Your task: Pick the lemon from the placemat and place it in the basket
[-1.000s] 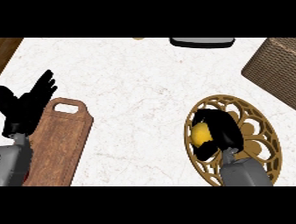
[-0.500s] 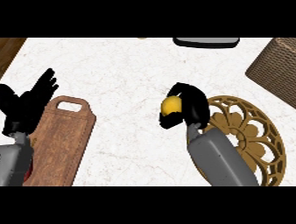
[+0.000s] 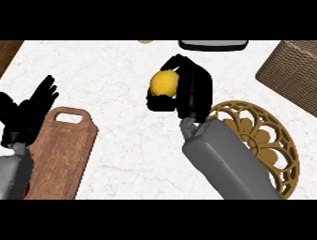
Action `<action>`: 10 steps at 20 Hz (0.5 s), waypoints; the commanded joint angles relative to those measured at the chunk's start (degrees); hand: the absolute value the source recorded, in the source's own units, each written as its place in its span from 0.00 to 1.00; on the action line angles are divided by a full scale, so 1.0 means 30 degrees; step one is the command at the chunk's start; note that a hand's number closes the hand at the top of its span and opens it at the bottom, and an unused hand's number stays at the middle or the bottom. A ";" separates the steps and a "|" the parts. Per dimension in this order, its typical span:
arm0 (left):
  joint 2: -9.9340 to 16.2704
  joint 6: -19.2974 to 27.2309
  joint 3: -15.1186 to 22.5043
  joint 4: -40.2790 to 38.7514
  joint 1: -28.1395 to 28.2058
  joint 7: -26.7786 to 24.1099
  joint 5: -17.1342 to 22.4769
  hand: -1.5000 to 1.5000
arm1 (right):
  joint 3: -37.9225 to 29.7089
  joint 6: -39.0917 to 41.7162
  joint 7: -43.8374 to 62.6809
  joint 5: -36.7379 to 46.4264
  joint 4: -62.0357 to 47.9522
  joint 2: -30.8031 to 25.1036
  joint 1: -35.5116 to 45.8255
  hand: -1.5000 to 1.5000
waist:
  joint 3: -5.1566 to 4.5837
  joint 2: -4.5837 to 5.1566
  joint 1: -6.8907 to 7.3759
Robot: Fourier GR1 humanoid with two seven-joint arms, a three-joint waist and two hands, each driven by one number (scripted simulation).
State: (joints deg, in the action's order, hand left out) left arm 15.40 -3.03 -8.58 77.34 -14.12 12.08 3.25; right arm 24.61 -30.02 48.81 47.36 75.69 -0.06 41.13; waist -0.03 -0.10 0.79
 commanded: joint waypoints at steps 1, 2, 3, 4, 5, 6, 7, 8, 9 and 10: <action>0.0597 -0.0840 -0.0562 0.0008 0.0820 -0.0503 0.0488 0.50 | -0.1316 0.0429 0.2420 0.2200 0.0565 -0.0005 0.1963 1.00 | -0.0006 -0.0038 -0.0215; -0.0094 -0.0128 -0.0215 -0.0827 -0.0331 -0.0336 0.0118 0.50 | -0.0862 0.1089 0.4072 0.2839 0.0792 0.0018 0.2871 1.00 | -0.0013 -0.0031 -0.0338; -0.0435 0.0127 0.0132 -0.0443 0.0032 -0.0203 -0.0142 0.50 | -0.2342 0.1910 0.3096 0.2088 0.1052 -0.0793 0.2800 1.00 | -0.0001 -0.0022 -0.0352; 0.0126 -0.0360 -0.0427 -0.0457 0.0684 -0.1192 0.0072 0.50 | -0.1795 0.2230 0.4213 0.3251 0.1851 -0.0323 0.2414 1.00 | -0.0004 -0.0044 -0.0334; -0.0045 -0.0051 0.0152 0.1276 0.0736 0.0737 -0.0007 0.50 | -0.3143 0.3046 0.4150 0.2635 0.0864 -0.0868 0.4127 1.00 | 0.0007 -0.0064 -0.0149; -0.0111 0.0077 -0.0081 0.1162 0.1252 -0.0179 -0.0097 0.50 | -0.3435 0.3063 0.3023 0.2386 0.0457 -0.1652 0.3573 1.00 | 0.0006 -0.0015 -0.0145; -0.0267 -0.0022 0.0178 0.1383 0.1150 0.0440 -0.0021 0.50 | -0.3785 0.3855 0.4172 0.2769 0.0157 -0.1300 0.5011 1.00 | 0.0003 -0.0026 -0.0121; -0.0040 -0.0377 0.0088 0.1656 0.1195 0.0788 0.0221 0.50 | -0.3519 0.3690 0.4427 0.3570 -0.0162 -0.0881 0.5107 1.00 | 0.0003 -0.0017 -0.0113; 0.0447 -0.0524 -0.0431 0.0857 0.0553 0.0406 0.0276 0.50 | -0.4428 0.3717 0.3325 0.2653 0.0092 -0.1723 0.4756 1.00 | 0.0005 0.0017 -0.0201; -0.0232 0.0218 -0.0037 0.1243 0.1273 0.0080 -0.0276 0.50 | -0.4343 0.3911 0.3910 0.3260 0.1199 -0.1971 0.4496 1.00 | 0.0005 -0.0020 -0.0253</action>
State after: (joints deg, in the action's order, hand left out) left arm 15.35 -3.44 -8.84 80.05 -11.58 12.64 3.32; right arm 14.65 -21.81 57.43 55.39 77.13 -3.75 52.77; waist -0.02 -0.15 0.24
